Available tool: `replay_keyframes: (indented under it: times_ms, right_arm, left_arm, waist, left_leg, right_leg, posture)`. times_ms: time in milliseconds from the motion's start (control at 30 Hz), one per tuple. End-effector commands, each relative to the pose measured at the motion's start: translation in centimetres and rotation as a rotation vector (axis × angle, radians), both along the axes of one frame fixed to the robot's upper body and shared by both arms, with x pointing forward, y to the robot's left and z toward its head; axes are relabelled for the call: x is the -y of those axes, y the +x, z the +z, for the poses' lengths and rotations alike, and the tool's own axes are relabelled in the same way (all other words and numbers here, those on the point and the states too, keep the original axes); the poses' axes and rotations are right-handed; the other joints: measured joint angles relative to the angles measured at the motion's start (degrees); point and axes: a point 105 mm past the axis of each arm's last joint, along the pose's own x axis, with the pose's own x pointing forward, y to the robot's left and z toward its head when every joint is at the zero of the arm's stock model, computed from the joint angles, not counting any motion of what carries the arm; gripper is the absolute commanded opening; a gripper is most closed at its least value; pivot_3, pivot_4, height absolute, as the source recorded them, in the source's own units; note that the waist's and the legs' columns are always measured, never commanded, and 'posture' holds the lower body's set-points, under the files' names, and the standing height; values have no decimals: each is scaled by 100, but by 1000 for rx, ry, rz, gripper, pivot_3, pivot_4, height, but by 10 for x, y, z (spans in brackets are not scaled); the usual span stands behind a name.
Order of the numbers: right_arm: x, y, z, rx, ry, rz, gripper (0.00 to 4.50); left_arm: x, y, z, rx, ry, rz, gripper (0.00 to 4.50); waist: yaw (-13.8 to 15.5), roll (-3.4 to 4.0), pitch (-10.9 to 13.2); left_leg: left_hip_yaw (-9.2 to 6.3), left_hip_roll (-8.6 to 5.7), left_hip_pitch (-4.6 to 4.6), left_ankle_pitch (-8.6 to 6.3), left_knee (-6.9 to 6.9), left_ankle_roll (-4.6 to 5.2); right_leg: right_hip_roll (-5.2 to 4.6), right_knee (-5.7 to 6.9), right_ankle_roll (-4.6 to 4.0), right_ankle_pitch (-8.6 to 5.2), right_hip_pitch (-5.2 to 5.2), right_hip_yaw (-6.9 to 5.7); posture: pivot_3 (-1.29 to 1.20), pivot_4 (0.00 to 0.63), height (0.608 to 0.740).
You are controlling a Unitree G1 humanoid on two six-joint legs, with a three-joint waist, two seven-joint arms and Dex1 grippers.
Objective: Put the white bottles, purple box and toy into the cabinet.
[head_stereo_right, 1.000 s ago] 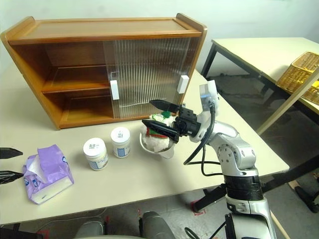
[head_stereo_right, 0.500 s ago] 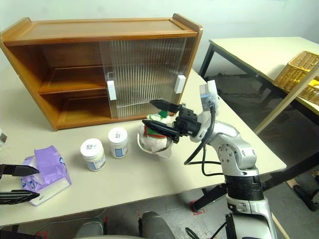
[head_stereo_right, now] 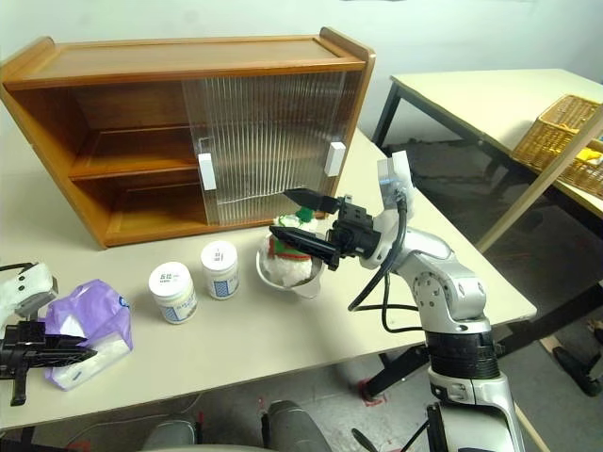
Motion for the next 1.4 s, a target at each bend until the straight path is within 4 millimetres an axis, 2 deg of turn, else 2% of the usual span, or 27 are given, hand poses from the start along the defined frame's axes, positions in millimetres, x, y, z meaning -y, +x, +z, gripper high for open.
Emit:
replay_keyframes:
  times_ms: [33, 267, 367, 567, 667, 1000, 1400]
  right_arm:
    - [1, -1, 4, 13, -12, -1, 4500]
    - [0, 0, 3, 11, -12, 3, 4500]
    - [-1, 0, 3, 11, -12, 5, 4500]
    - [-1, 1, 2, 10, -14, 9, 4500]
    - [-2, 1, 2, 9, -15, 13, 4500]
    - [-4, 2, 0, 11, -16, 14, 4500]
    - [-4, 1, -1, 7, -13, 12, 4500]
  left_arm:
    - [-2, -6, -5, -29, 6, -6, 40]
    - [2, -1, -2, -15, -30, -11, 40]
    - [0, 9, 6, 42, -30, -24, 40]
    - [0, 31, 32, 140, -61, -47, 40]
    - [1, 40, 50, 185, -67, -89, 40]
    - [15, 52, 85, 226, -117, -196, 40]
    - [20, 68, 129, 289, -48, -345, 40]
  waist:
    - [-11, 1, -1]
    - [-19, 15, -9]
    - [-13, 16, -10]
    - [-6, 16, -10]
    - [-7, 14, -10]
    - [-7, 16, -11]
    - [-6, 16, -11]
  left_leg:
    - [1, 7, 0, -2, 0, -3]
    - [4, 42, 6, -8, 1, -13]
    - [3, 45, 8, -8, 1, -13]
    - [1, 46, 13, -8, 4, -13]
    - [0, 50, 13, -8, 3, -13]
    - [0, 53, 12, -8, 3, -12]
    - [-25, 59, 6, -6, 6, -9]
  right_leg:
    - [14, 0, -1, 1, 0, 0]
    - [54, 0, -8, 5, 0, -7]
    - [59, 1, -17, 10, 0, -9]
    - [60, 0, -37, 23, 2, -5]
    - [63, 0, -37, 24, -2, -4]
    - [68, -1, -33, 27, -2, -4]
    - [69, -2, -26, 33, -4, 3]
  posture:
    - [-96, 0, 740]
    - [-91, 0, 740]
    - [-88, 0, 740]
    - [-84, 0, 740]
    - [-84, 0, 740]
    - [-89, 0, 740]
    - [-93, 0, 740]
